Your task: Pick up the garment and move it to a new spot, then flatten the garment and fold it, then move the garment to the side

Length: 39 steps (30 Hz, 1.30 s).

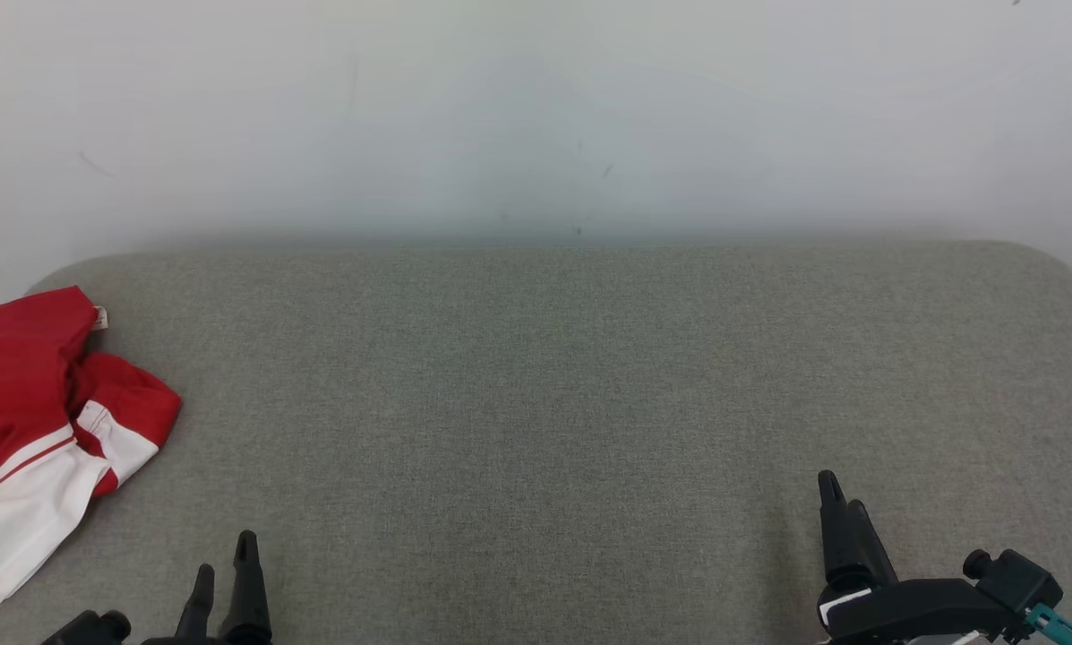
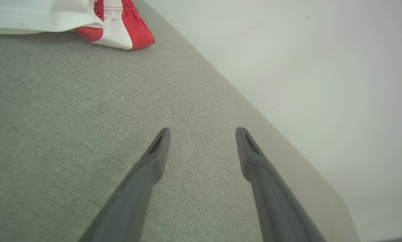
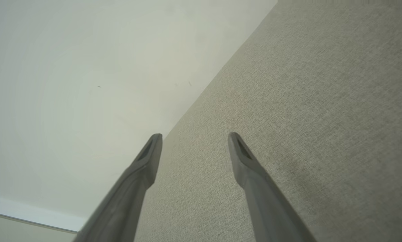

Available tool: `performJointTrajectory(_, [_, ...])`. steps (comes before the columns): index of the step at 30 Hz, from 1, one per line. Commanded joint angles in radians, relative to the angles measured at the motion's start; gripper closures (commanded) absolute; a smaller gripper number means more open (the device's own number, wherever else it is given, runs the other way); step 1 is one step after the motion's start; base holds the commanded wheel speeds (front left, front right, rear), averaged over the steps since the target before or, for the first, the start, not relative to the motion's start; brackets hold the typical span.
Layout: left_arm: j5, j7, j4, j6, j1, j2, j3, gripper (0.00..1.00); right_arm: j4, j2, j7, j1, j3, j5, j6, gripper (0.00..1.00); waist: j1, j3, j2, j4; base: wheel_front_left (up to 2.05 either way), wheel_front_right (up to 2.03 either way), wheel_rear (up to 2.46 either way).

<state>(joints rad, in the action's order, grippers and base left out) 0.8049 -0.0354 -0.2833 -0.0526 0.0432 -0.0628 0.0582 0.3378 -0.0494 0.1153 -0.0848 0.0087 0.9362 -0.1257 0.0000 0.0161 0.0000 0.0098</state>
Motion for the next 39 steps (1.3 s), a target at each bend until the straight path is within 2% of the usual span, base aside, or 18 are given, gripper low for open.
performJointTrajectory(1, [-0.045, -0.014, 0.010, 0.005, 0.006, -0.010, -0.011, 0.00, -0.014, 0.000, 0.009, -0.005, -0.003, -0.035, -0.005, 0.00, 0.0000, 0.001, 0.0000, 0.001, 0.00, 0.00, 0.00])
performJointTrajectory(18, [-0.260, -0.074, 0.043, 0.014, 0.002, -0.029, -0.066, 0.00, -0.026, -0.001, 0.019, 0.010, -0.037, -0.302, -0.006, 0.00, 0.0000, -0.004, 0.0000, 0.007, 0.00, 0.00, 0.00])
performJointTrajectory(39, [-0.444, -0.139, 0.022, 0.011, -0.008, -0.028, -0.109, 0.00, -0.005, -0.001, 0.044, 0.025, -0.043, -0.502, -0.006, 0.00, 0.0000, 0.006, 0.0000, 0.004, 0.00, 0.00, 0.00])
